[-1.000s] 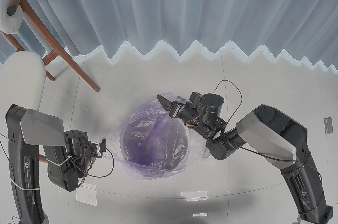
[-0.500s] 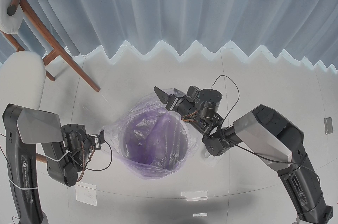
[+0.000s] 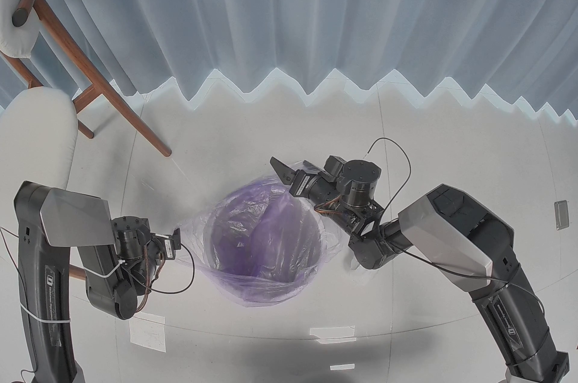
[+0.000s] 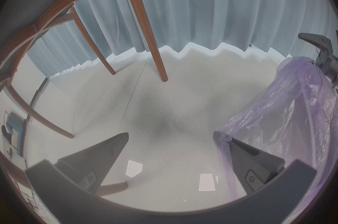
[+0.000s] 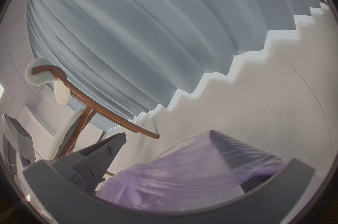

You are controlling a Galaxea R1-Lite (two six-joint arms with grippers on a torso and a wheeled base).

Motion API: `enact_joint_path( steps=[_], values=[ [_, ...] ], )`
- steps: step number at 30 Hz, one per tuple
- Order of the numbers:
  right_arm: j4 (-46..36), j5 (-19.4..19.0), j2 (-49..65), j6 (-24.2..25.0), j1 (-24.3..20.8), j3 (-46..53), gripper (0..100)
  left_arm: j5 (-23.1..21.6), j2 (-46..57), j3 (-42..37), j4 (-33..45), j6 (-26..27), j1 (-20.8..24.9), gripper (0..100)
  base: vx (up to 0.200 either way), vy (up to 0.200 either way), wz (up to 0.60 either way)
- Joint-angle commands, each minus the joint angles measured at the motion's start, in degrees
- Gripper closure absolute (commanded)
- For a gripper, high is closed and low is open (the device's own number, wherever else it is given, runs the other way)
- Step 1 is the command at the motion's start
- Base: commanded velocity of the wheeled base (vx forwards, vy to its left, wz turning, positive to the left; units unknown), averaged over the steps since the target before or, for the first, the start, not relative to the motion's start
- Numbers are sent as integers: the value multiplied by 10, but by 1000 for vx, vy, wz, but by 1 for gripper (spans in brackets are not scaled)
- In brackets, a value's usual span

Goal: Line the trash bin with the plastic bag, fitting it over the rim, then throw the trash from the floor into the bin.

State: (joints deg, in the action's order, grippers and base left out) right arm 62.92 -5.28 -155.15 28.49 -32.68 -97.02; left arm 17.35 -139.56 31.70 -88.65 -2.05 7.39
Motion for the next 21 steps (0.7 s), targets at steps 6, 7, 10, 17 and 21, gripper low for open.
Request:
enact_joint_path(
  steps=[6,7,10,17,21],
  values=[
    [1,0,-16,0,5,3,0,0,-19,-1,0,1,2,0,0,0,0],
    [2,0,-17,0,5,3,0,1,-22,-1,-1,2,2,0,0,0,0],
    [2,0,-17,0,5,6,0,1,-22,-3,-1,2,5,0,0,0,0],
    [4,-1,-25,1,5,23,0,-1,-31,-2,-1,3,5,0,0,0,0],
    [6,0,-26,1,5,25,0,1,-29,-3,-1,3,8,0,0,0,0]
  ],
)
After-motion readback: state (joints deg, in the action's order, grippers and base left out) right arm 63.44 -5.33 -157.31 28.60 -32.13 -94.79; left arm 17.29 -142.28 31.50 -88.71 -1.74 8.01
